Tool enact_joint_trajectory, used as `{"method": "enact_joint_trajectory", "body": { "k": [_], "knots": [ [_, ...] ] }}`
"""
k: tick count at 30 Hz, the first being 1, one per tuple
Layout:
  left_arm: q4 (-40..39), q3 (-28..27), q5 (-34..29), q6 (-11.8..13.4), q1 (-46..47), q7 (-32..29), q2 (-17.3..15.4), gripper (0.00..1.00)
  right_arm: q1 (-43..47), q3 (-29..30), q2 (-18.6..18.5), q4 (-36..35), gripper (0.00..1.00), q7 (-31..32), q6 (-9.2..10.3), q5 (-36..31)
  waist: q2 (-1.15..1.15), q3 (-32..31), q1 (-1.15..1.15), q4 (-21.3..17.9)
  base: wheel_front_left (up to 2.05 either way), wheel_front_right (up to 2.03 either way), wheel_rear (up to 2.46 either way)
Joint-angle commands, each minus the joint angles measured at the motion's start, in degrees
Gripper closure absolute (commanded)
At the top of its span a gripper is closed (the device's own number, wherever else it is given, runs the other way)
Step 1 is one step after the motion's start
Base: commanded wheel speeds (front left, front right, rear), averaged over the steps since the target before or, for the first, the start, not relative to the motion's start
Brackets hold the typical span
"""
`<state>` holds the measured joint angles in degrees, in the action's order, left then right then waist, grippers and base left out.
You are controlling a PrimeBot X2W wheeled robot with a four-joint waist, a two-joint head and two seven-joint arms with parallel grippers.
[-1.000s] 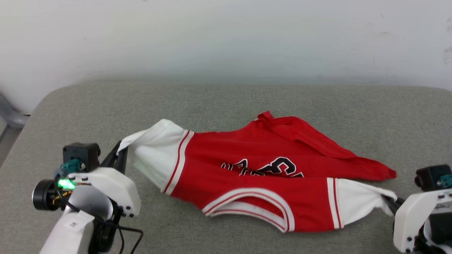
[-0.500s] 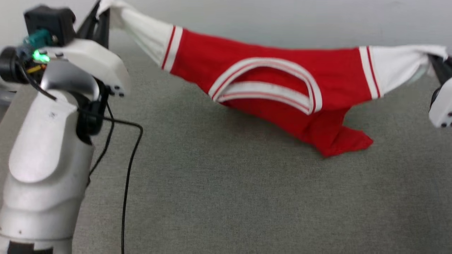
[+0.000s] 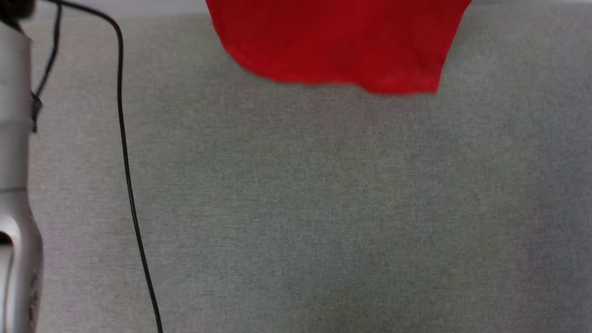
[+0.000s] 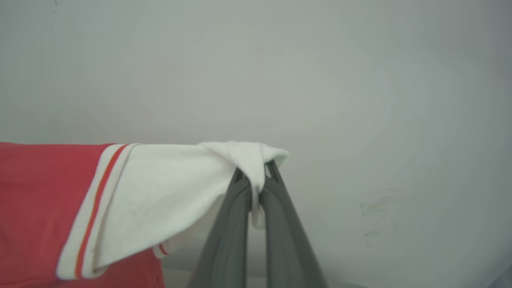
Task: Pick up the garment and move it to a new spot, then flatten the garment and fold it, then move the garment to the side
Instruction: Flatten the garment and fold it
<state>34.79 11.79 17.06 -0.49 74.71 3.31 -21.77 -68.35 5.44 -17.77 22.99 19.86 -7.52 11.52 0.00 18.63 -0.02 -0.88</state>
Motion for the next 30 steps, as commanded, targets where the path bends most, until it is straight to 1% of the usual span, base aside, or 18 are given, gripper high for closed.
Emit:
{"method": "enact_joint_trajectory", "body": {
  "k": [1,7,13,22,23,25,30],
  "knots": [
    [1.2,-0.1,-0.2,-0.3,2.7,0.8,-0.7,1.00,-3.7,0.2,0.6,1.6,1.00,-1.5,0.06,-0.5,0.00,2.4,0.02,-1.3,0.00,0.00,0.00],
    [6.7,0.7,-1.1,-1.9,10.7,2.6,-1.4,1.00,-14.2,-1.0,2.0,8.2,1.00,-5.8,0.06,-2.1,0.00,6.2,0.02,-2.1,0.00,0.00,0.00],
    [12.8,1.8,-0.5,-3.3,14.1,3.4,-0.3,1.00,-18.6,-4.1,3.5,15.4,1.00,-8.9,0.05,-1.5,0.00,9.3,0.02,-2.2,0.00,0.00,0.00],
    [22.6,0.1,3.9,-4.7,9.5,6.0,2.0,1.00,-17.7,-8.8,6.0,29.1,1.00,-13.3,0.05,2.1,0.00,11.5,0.02,-2.1,0.00,0.00,0.00],
    [22.6,0.1,3.9,-4.7,9.5,6.0,2.0,1.00,-17.7,-8.8,6.0,29.1,1.00,-13.3,0.05,2.1,0.00,11.5,0.02,-2.1,0.00,0.00,0.00],
    [24.7,-0.7,5.5,-5.0,7.8,7.1,2.5,1.00,-16.4,-9.8,6.7,31.8,1.00,-14.3,0.05,3.1,0.00,11.5,0.02,-2.0,0.00,0.00,0.00],
    [29.1,-2.3,9.3,-6.2,2.2,9.2,4.9,1.00,-11.0,-11.8,6.5,36.7,1.00,-17.1,0.06,6.7,0.00,10.0,0.02,-1.1,0.00,0.00,0.00]
  ]
}}
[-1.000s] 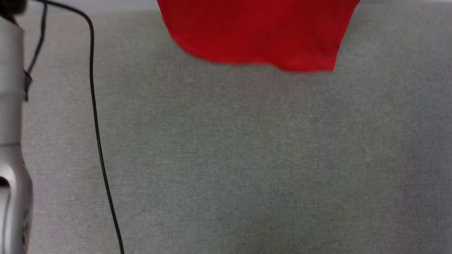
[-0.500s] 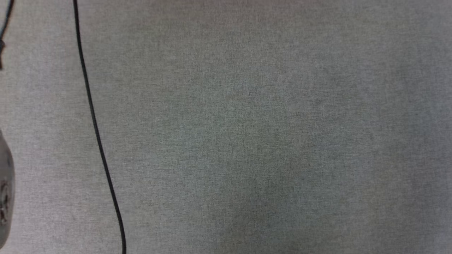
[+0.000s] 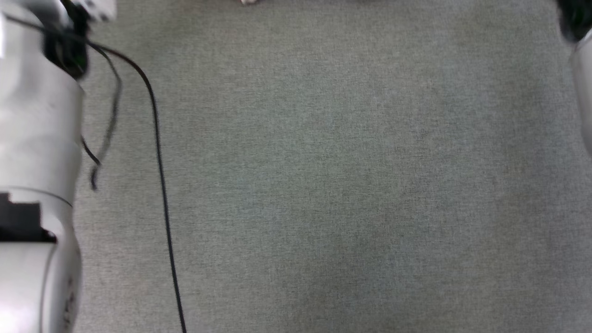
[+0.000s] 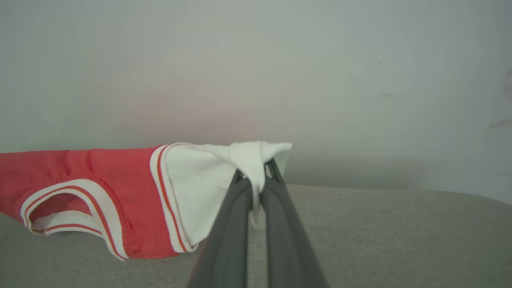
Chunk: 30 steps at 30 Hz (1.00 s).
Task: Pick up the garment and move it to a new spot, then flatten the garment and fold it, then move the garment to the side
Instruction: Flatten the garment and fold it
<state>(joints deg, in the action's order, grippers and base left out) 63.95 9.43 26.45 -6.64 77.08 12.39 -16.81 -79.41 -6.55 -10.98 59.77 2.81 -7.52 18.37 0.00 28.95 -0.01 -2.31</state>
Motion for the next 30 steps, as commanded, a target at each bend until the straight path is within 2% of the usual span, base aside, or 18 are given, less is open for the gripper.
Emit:
{"method": "enact_joint_trajectory", "body": {
  "k": [1,5,9,18,25,30],
  "knots": [
    [0.4,0.0,0.1,-0.2,-1.4,0.6,0.2,1.00,1.6,-0.6,-0.8,0.3,1.00,-0.9,0.05,0.1,0.00,-0.8,0.01,0.6,0.00,0.00,0.00],
    [1.2,-0.2,1.9,-0.6,-7.3,2.1,1.9,1.00,9.2,-2.6,-1.8,0.5,1.00,-3.4,0.06,4.2,0.00,-3.0,0.01,1.5,0.00,0.00,0.00],
    [-0.7,-0.1,1.9,-0.7,-14.7,2.8,1.9,1.00,17.4,-5.0,-3.3,-1.0,1.00,-5.9,0.05,7.6,0.00,-6.2,0.01,2.0,0.00,0.00,0.00],
    [-16.5,-4.9,0.5,0.0,-36.4,2.9,1.2,1.00,34.9,-8.8,-7.2,-9.6,1.00,-8.5,0.06,13.4,0.00,-14.3,0.01,1.6,0.00,0.00,0.00],
    [-28.7,-6.5,-1.2,2.1,-52.4,2.9,2.8,1.00,49.7,-6.0,-10.4,-20.0,1.00,-6.1,0.07,13.7,0.00,-19.8,0.01,2.4,0.00,0.00,0.00],
    [-36.4,-6.8,-1.1,4.5,-63.3,1.7,3.3,1.00,62.3,-0.9,-9.6,-29.9,1.00,-0.5,0.07,11.7,0.00,-23.5,0.01,2.5,0.00,0.00,0.00]
  ]
}}
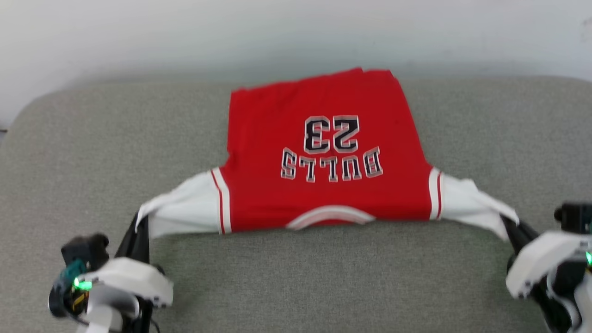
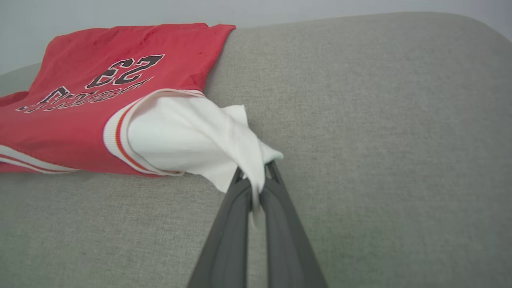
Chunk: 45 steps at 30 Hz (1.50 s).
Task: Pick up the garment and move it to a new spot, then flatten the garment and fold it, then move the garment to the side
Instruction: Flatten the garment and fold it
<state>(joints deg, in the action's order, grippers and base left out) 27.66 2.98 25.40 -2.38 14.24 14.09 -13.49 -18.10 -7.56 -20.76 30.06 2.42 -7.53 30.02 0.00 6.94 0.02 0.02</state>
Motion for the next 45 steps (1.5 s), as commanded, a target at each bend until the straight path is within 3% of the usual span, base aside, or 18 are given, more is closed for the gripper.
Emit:
{"method": "enact_joint_trajectory", "body": {
  "k": [1,7,11,18,19,20,21,29,32,45],
  "knots": [
    [-1.9,-0.4,0.1,0.8,-2.4,-0.5,0.0,1.00,3.5,1.7,0.5,-2.3,1.00,1.1,0.09,-0.7,0.00,-2.3,-0.02,0.2,0.00,0.00,0.00],
    [-13.2,-0.4,0.5,4.2,-14.9,-5.3,0.1,1.00,20.4,11.8,5.7,-17.8,1.00,11.9,0.08,-5.7,0.00,-6.1,-0.02,0.9,0.00,0.00,0.00],
    [-20.6,-0.3,1.4,6.3,-23.4,-9.3,0.3,1.00,32.1,17.9,12.6,-29.6,1.00,21.2,0.08,-9.4,0.00,-7.8,-0.02,1.3,0.00,0.00,0.00],
    [-25.8,0.6,1.4,7.2,-29.5,-11.3,0.2,1.00,39.3,19.2,16.3,-36.5,1.00,27.6,0.07,-10.9,0.00,-8.1,-0.02,1.5,0.00,0.00,0.00],
    [-26.5,1.0,1.2,7.1,-29.8,-11.2,0.2,1.00,39.2,18.9,16.4,-36.8,0.82,27.5,0.07,-10.9,0.00,-8.1,-0.02,1.6,0.00,0.00,0.00],
    [-27.1,1.3,0.8,7.1,-30.0,-10.9,0.1,1.00,38.7,18.7,16.5,-37.2,0.45,26.7,0.07,-10.8,0.00,-8.0,-0.02,1.6,0.00,0.00,0.00],
    [-27.4,1.6,0.7,7.0,-30.0,-11.0,0.3,1.00,37.8,18.7,16.6,-37.4,0.00,25.6,0.07,-10.4,0.00,-7.9,-0.02,1.6,0.00,0.00,0.00],
    [-29.4,3.5,-0.3,6.2,-27.4,-8.0,1.4,1.00,28.8,20.6,16.9,-35.6,0.00,12.3,0.06,-13.3,0.00,-7.1,-0.02,3.9,0.00,0.00,0.00],
    [-30.4,4.4,-0.9,5.8,-25.8,-7.3,1.6,1.00,23.3,21.9,15.2,-32.3,0.00,9.7,0.06,-14.2,0.00,-5.5,-0.02,5.2,0.00,0.00,0.00],
    [-31.1,9.5,-3.0,2.4,-13.3,-3.2,4.3,1.00,-10.8,18.2,3.9,-7.8,0.00,12.8,0.06,-12.4,0.00,8.8,-0.02,11.6,0.00,0.00,0.00]
  ]
}}
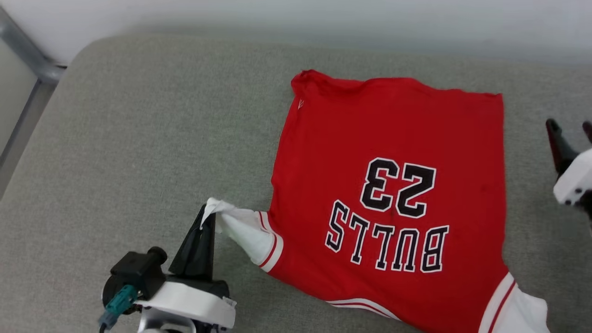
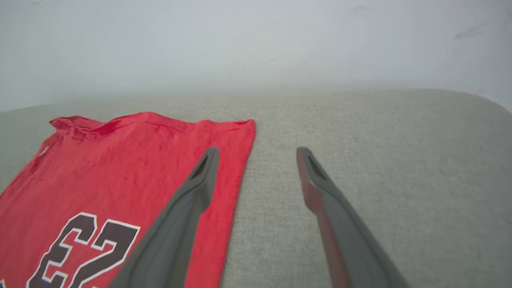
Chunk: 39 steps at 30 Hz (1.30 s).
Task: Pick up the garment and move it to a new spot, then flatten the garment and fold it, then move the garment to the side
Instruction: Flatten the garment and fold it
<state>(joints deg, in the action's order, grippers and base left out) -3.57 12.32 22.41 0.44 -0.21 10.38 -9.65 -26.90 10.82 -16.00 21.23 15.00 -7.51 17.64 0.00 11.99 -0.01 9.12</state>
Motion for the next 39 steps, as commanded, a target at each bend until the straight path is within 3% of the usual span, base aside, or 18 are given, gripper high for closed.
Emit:
{"method": "enact_joint_trajectory", "body": {
  "k": [1,8,15,18,22,23,24,25,31,39],
  "knots": [
    [0.5,0.6,-0.2,-0.8,2.2,0.9,0.6,1.00,-4.7,-0.6,-1.7,3.4,0.00,0.7,0.04,0.1,0.00,4.7,0.01,3.0,0.00,0.00,0.00],
    [2.5,2.5,-0.7,-2.9,7.4,2.9,2.1,1.00,-20.3,-4.7,-6.3,17.2,0.00,8.4,0.04,-1.1,0.00,9.8,0.01,6.5,0.00,0.00,0.00],
    [3.9,3.4,-0.2,-4.4,10.7,4.1,3.4,1.00,-30.2,-6.9,-7.7,26.3,0.00,18.1,0.04,-1.6,0.00,14.3,0.01,8.3,0.00,0.00,0.00],
    [4.4,3.6,-0.3,-4.8,11.6,4.5,3.7,1.00,-31.8,-7.6,-7.5,29.2,0.00,21.7,0.04,-1.1,0.00,15.6,0.01,8.7,0.00,0.00,0.00],
    [5.2,3.5,-0.2,-5.1,12.2,4.7,4.2,1.00,-29.5,-9.3,-5.8,35.6,0.00,31.9,0.01,1.1,0.00,16.5,0.01,8.8,0.00,0.00,0.00],
    [5.3,3.5,0.0,-5.2,12.2,4.7,4.3,1.00,-29.2,-9.3,-5.7,36.2,0.38,33.2,0.01,1.6,0.00,16.6,0.01,8.8,0.00,0.00,0.00],
    [5.4,3.4,0.1,-5.4,12.3,4.8,4.3,1.00,-29.1,-9.6,-5.7,36.2,0.96,33.7,0.01,1.8,0.00,16.6,0.01,8.8,0.00,0.00,0.00],
    [5.5,3.3,0.1,-5.5,12.3,4.8,4.4,1.00,-29.1,-9.8,-5.9,36.1,1.00,34.1,0.02,1.9,0.00,16.7,0.01,8.8,0.00,0.00,0.00],
    [6.7,2.9,-0.1,-5.5,11.8,4.9,4.5,1.00,-30.5,-9.5,-8.1,34.0,1.00,30.7,0.03,2.3,0.00,15.1,0.01,8.6,0.00,0.00,0.00],
    [8.1,1.1,0.2,-4.6,8.7,4.9,3.8,1.00,-29.5,-10.4,-11.8,27.6,1.00,26.2,0.05,4.2,0.00,8.1,0.01,6.3,0.00,0.00,0.00]
  ]
}}
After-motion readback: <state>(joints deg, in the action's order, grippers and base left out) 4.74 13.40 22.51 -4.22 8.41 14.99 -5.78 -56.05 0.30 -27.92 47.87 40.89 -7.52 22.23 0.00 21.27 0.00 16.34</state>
